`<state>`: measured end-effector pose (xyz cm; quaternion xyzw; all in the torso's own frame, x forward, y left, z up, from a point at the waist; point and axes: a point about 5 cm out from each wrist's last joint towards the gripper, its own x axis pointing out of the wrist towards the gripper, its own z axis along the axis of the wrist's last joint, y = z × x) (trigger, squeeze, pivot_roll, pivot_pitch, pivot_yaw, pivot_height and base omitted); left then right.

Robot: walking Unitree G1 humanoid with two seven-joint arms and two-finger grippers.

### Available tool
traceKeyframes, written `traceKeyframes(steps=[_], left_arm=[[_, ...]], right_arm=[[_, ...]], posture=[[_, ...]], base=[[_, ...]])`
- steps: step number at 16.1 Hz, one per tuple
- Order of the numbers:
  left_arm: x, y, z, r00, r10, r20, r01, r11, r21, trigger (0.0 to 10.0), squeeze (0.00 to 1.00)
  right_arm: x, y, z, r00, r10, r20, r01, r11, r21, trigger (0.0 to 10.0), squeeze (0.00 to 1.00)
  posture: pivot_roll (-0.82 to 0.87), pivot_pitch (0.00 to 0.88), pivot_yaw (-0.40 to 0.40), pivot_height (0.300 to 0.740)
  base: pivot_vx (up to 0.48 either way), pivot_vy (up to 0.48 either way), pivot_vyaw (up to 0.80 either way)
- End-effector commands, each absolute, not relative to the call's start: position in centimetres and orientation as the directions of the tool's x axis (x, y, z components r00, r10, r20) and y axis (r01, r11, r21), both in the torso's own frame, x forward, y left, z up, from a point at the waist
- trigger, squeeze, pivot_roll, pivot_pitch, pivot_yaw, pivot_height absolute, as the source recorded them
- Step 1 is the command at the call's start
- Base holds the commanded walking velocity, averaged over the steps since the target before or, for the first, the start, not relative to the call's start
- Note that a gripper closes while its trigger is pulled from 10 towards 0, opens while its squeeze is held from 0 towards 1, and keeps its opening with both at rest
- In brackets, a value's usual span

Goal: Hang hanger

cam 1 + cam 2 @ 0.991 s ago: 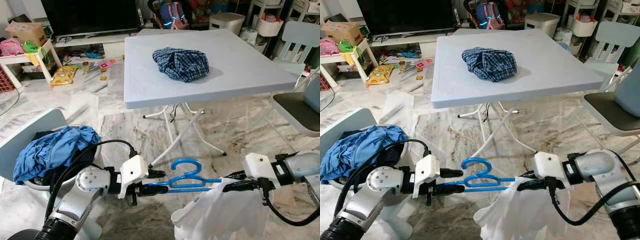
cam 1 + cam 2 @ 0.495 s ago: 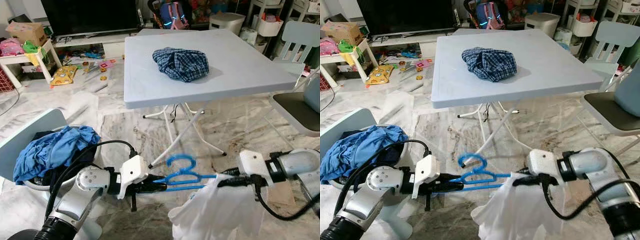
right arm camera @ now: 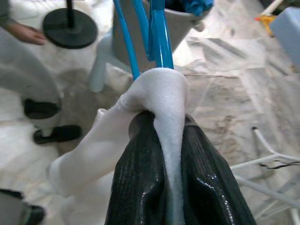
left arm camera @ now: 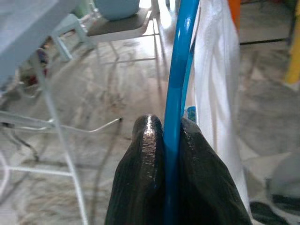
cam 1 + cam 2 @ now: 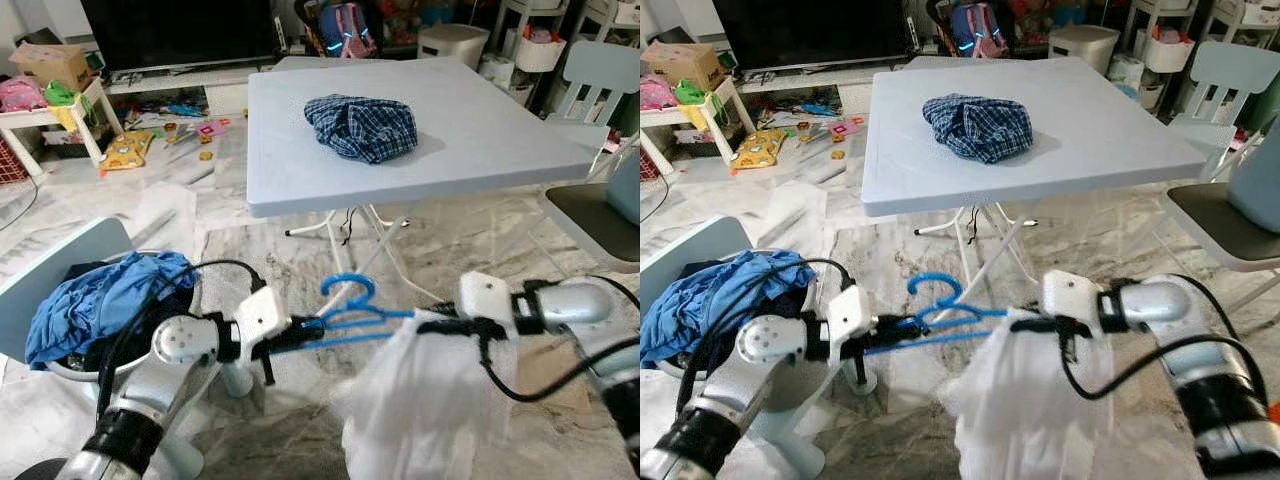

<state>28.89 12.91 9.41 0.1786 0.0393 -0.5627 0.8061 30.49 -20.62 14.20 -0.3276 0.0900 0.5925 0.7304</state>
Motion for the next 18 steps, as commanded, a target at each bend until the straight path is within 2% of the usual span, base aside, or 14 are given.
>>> traceKeyframes(steps=[1,2,3,4,10,12,14,16,17,18], left_arm=[[29.5,13.5,9.4,0.427,-0.865,-0.263,0.897,0.368,0.246,0.0,0.00],[29.7,13.5,9.2,0.429,-0.863,-0.267,0.896,0.369,0.246,0.0,0.00],[29.7,13.5,9.1,0.431,-0.861,-0.270,0.895,0.369,0.252,0.0,0.00],[29.8,13.6,9.0,0.437,-0.858,-0.269,0.892,0.375,0.253,0.0,0.00],[29.8,13.4,8.1,0.526,-0.827,-0.199,0.844,0.478,0.244,0.0,0.00],[29.8,13.4,7.7,0.556,-0.812,-0.179,0.828,0.521,0.207,0.0,0.00],[29.8,13.3,7.0,0.608,-0.780,-0.147,0.794,0.600,0.102,0.0,0.00],[29.9,13.4,6.9,0.635,-0.761,-0.128,0.772,0.632,0.070,0.0,0.00],[29.9,13.3,7.0,0.641,-0.758,-0.121,0.767,0.638,0.066,0.0,0.00],[30.1,13.4,7.2,0.660,-0.745,-0.102,0.751,0.657,0.060,0.0,0.00]], right_arm=[[31.2,-19.5,15.7,0.308,0.837,-0.452,-0.883,0.076,-0.462,10.0,0.00],[31.9,-19.1,16.0,0.335,0.837,-0.432,-0.868,0.096,-0.487,10.0,0.00],[32.1,-18.9,16.1,0.338,0.839,-0.426,-0.862,0.095,-0.498,10.0,0.18],[32.3,-18.7,16.2,0.337,0.841,-0.424,-0.861,0.094,-0.499,10.0,1.00],[33.3,-18.2,16.6,0.385,0.835,-0.394,-0.812,0.103,-0.575,10.0,1.00],[33.5,-18.3,16.8,0.391,0.830,-0.398,-0.802,0.095,-0.590,10.0,1.00],[33.9,-18.1,16.6,0.411,0.821,-0.397,-0.790,0.103,-0.604,10.0,1.00],[33.9,-17.9,15.9,0.411,0.814,-0.410,-0.791,0.095,-0.604,10.0,1.00],[33.9,-17.8,15.7,0.412,0.815,-0.407,-0.796,0.104,-0.597,10.0,1.00],[34.2,-17.6,15.3,0.447,0.801,-0.398,-0.792,0.148,-0.592,10.0,1.00]], posture=[[-0.17,0.000,0.037,0.740],[-0.17,0.000,0.037,0.740],[-0.17,0.000,0.037,0.740],[-0.17,0.000,0.035,0.740],[-0.17,0.000,0.032,0.740],[-0.18,0.000,0.035,0.740],[-0.18,0.000,0.037,0.740],[-0.17,0.000,0.035,0.740],[-0.17,0.000,0.033,0.740],[-0.17,0.000,0.031,0.740]], base=[[0.000,0.000,0.00],[0.000,0.000,0.00],[0.000,0.000,0.00],[0.000,0.000,0.00],[0.000,0.000,0.00],[0.000,0.000,0.00],[0.000,0.000,0.00],[0.000,0.000,0.00],[0.000,0.000,0.00],[0.000,0.000,0.00]])
